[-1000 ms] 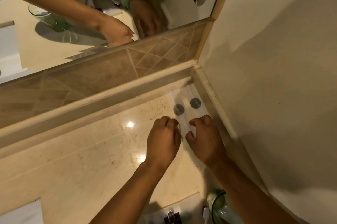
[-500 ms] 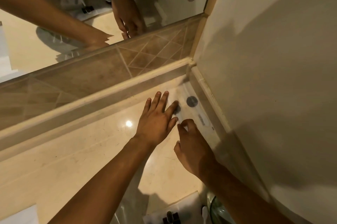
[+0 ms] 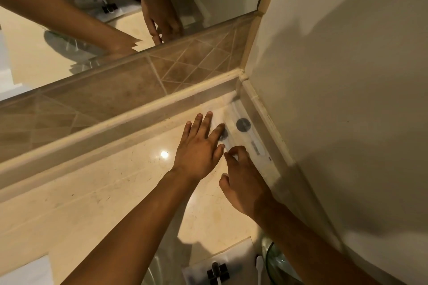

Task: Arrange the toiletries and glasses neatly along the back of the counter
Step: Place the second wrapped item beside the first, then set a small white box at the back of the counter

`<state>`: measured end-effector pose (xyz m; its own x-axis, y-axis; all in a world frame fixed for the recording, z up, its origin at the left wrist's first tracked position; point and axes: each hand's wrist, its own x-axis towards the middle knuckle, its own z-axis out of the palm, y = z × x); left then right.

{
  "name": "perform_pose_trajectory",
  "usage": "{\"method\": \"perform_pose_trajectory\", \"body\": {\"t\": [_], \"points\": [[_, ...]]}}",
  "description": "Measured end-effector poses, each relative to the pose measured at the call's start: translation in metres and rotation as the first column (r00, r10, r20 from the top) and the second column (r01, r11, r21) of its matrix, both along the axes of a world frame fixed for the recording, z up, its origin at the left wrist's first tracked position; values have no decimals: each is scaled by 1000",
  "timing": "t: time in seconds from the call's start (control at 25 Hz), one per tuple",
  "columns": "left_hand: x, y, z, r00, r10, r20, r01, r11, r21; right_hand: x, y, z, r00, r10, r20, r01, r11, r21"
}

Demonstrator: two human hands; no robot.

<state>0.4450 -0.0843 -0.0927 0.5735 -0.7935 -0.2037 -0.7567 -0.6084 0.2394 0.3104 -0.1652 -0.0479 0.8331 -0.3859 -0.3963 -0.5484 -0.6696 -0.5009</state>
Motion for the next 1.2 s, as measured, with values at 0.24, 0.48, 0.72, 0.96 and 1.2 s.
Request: {"method": "perform_pose_trajectory", "body": {"t": [0.24, 0.48, 0.72, 0.96, 1.2], "points": [[-6, 1, 12, 1000, 25, -13, -25, 999, -30, 0, 2, 9, 995, 75, -73, -84, 990, -115], [-37, 33, 51, 987, 130, -97, -152, 948, -279, -19, 3, 28, 987, 76, 140, -72, 997, -34], [-103, 85, 72, 946, 223, -236, -279, 931, -235, -63, 21, 36, 962, 61, 267, -80, 995, 60], [-156, 118, 95, 937, 216, -274, -286, 925, -250, -101, 39, 62, 963, 21, 270, -25, 1000, 11], [-208, 150, 115, 883, 294, -365, -409, 863, -296, -146, 83, 72, 954, 133, 267, -145, 989, 25]]}}
